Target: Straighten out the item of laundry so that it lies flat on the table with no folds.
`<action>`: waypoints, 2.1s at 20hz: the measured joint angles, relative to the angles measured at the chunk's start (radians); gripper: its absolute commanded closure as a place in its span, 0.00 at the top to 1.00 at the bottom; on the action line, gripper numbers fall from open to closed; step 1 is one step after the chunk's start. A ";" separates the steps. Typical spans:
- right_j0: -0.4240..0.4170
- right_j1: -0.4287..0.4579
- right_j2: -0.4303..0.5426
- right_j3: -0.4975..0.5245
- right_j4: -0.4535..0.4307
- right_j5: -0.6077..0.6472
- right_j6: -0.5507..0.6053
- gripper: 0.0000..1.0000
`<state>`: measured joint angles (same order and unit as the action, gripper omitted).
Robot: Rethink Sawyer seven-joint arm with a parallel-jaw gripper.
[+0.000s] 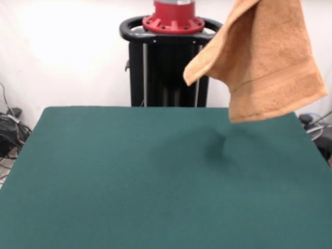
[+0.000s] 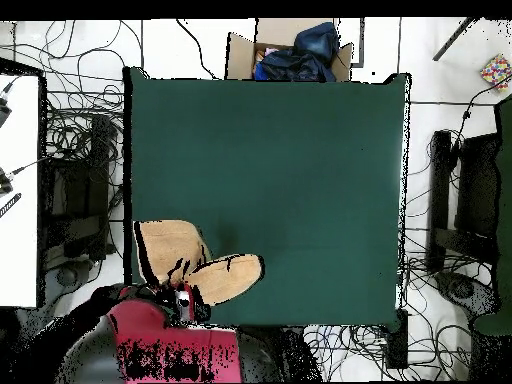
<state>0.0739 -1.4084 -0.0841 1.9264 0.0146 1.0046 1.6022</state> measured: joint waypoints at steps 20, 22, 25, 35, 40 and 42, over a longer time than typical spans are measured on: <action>0.043 0.278 0.003 -0.026 0.020 -0.280 0.123 0.00; 0.025 0.323 0.008 -0.065 0.019 -0.280 0.123 0.00; -0.011 0.388 0.015 -0.131 0.018 -0.277 0.123 0.00; -0.168 0.591 0.027 -0.398 -0.028 -0.203 0.123 0.00; -0.235 0.666 0.049 -0.536 -0.069 -0.112 0.123 0.00; -0.252 0.688 0.057 -0.582 -0.084 -0.078 0.121 0.00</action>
<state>-0.1779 -0.7205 -0.0271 1.3447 -0.0696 0.9263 1.7233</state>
